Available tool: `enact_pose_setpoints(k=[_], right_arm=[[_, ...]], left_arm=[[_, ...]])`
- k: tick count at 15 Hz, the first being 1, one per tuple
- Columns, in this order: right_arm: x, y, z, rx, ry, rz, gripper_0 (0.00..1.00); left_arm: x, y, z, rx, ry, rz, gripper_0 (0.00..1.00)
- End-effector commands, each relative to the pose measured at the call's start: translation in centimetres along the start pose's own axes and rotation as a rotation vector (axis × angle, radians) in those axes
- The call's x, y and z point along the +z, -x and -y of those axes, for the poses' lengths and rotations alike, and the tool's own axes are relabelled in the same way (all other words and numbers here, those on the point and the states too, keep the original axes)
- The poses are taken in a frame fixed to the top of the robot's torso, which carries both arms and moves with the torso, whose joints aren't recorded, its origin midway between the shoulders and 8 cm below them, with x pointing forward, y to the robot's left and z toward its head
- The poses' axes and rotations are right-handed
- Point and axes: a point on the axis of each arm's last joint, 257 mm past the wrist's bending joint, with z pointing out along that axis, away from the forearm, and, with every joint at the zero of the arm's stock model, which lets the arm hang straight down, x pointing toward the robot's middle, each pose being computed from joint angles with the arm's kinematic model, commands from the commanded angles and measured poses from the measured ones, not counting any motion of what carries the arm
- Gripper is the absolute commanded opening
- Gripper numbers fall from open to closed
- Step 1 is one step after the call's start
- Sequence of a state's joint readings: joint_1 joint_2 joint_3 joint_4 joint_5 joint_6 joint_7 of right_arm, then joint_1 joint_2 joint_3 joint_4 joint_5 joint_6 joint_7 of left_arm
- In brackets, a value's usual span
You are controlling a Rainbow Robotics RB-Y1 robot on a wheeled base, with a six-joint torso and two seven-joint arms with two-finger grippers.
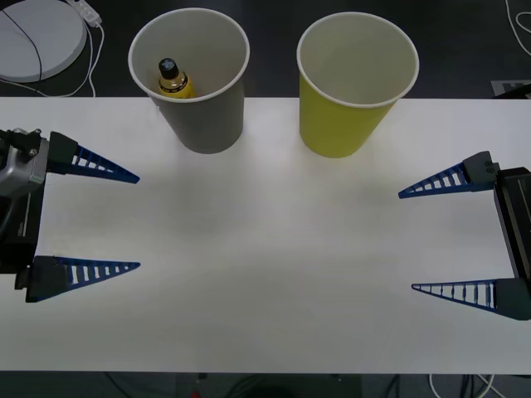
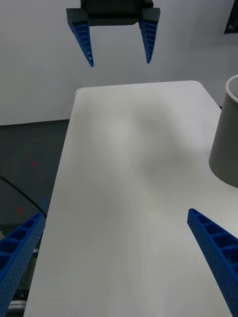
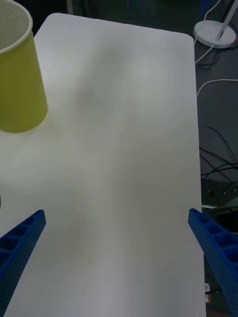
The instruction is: Put the can into the green bin and the plastic bottle into the gray bin
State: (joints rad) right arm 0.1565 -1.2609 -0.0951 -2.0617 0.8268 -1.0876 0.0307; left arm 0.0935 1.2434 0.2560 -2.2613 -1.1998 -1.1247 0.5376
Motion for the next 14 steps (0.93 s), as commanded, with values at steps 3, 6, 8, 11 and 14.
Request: enact_pose_setpoints(k=[3,6,8,11,14], right_arm=[[0.0,0.0,0.0,0.0,0.0,0.0,1.0],[0.0,0.0,0.0,0.0,0.0,0.0,1.0],[0.0,0.0,0.0,0.0,0.0,0.0,1.0],[0.0,0.0,0.0,0.0,0.0,0.0,1.0],[0.0,0.0,0.0,0.0,0.0,0.0,1.0]], left_arm=[[-0.19,-0.5,0.86,0.018,-0.012,0.006,1.0],[-0.07,-0.75,1.08,0.011,-0.014,0.01,1.0],[0.06,-0.83,1.22,0.003,-0.013,0.021,1.0],[0.06,-0.83,1.22,0.003,-0.013,0.021,1.0],[0.06,-0.83,1.22,0.003,-0.013,0.021,1.0]])
